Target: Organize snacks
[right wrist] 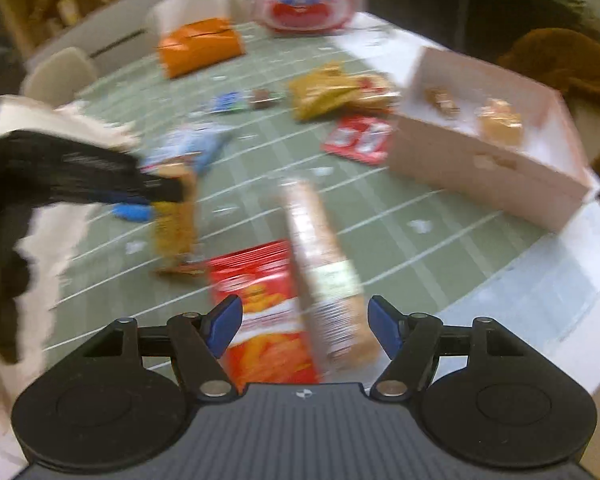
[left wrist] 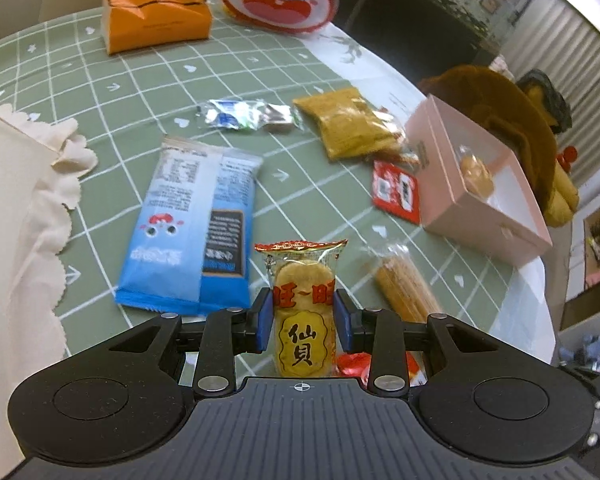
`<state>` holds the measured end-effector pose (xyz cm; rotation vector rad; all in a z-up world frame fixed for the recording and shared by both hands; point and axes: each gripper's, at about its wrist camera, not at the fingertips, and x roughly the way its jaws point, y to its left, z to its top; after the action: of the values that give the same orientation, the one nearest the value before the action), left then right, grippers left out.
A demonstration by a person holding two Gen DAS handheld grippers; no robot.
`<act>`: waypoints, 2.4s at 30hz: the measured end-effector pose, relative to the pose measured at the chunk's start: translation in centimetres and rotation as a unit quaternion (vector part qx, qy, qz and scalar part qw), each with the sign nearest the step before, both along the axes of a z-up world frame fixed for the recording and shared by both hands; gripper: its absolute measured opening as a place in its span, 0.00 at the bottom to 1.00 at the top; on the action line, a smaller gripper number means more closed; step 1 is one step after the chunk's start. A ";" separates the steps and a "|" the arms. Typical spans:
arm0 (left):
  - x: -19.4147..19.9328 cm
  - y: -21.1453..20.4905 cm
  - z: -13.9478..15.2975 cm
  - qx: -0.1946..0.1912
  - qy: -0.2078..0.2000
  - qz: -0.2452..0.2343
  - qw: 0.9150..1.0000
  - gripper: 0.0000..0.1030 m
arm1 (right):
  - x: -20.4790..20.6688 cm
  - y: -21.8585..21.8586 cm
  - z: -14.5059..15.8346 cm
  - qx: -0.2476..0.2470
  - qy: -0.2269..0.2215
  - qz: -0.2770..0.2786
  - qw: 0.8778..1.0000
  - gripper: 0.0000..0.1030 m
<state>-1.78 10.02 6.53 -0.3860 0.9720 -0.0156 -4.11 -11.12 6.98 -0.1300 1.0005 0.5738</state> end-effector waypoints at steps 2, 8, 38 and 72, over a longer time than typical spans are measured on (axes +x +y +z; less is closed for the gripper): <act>-0.4 -0.8 -0.1 0.001 0.003 -0.014 1.000 0.36 | -0.7 0.9 -0.6 -0.005 0.010 0.021 1.000 0.68; -1.9 -2.6 -0.3 -0.010 0.009 -0.046 0.999 0.36 | -0.8 2.2 -3.6 -0.060 0.023 0.002 0.998 0.68; -6.6 -5.9 -2.5 -0.021 0.030 -0.072 0.997 0.35 | -2.6 -1.3 -3.7 -0.059 0.040 -0.083 0.994 0.60; -7.4 -6.4 -2.3 -0.031 0.029 -0.084 0.996 0.35 | -3.2 -2.3 -3.2 -0.034 0.061 -0.112 0.991 0.48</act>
<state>-9.20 3.59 4.25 -0.3616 1.0606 -0.1878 -7.26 -13.39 3.77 -0.0417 1.1365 0.3455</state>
